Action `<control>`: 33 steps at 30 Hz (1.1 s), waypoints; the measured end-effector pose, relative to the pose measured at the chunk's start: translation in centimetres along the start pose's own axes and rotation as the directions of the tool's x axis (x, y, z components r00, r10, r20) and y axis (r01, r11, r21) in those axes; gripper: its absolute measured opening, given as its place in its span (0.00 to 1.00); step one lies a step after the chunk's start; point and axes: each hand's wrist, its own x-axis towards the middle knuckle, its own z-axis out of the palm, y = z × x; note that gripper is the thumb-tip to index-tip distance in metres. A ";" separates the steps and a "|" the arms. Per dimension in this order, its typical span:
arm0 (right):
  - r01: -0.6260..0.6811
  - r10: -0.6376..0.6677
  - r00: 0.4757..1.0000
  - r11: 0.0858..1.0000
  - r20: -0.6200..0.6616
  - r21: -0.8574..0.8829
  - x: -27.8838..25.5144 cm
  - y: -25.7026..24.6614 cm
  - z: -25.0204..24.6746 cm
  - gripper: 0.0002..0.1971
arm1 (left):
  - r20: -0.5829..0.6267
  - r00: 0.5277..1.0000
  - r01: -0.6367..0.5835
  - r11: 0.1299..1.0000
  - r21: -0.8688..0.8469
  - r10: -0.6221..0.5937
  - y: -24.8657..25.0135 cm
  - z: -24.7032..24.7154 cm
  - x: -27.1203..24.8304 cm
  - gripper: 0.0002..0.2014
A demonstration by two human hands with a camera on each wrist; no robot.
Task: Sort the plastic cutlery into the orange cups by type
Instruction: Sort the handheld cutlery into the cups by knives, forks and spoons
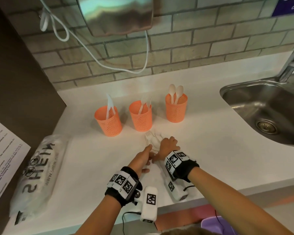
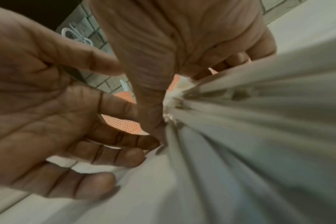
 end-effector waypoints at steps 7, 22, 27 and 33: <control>0.025 -0.022 0.999 0.996 -0.034 0.089 0.5 0.6 0.4 0.36 | 0.085 0.996 0.000 1.000 -0.022 0.002 0.0 1.1 -0.1 0.19; 0.142 -0.134 0.987 0.986 -0.086 0.088 -0.5 1.4 -0.6 0.17 | 0.163 0.983 -0.087 0.996 0.004 0.086 -0.8 0.1 -0.1 0.19; 0.195 -0.188 0.980 0.976 -0.071 0.098 -1.2 1.0 -0.1 0.20 | 0.155 0.984 -0.084 0.996 -0.027 0.087 -1.0 -0.1 -0.5 0.19; 0.229 -0.223 0.970 0.972 -0.096 0.056 -2.1 0.7 0.2 0.14 | 0.226 0.973 -0.001 0.988 -0.156 0.037 -0.8 -0.4 -0.9 0.21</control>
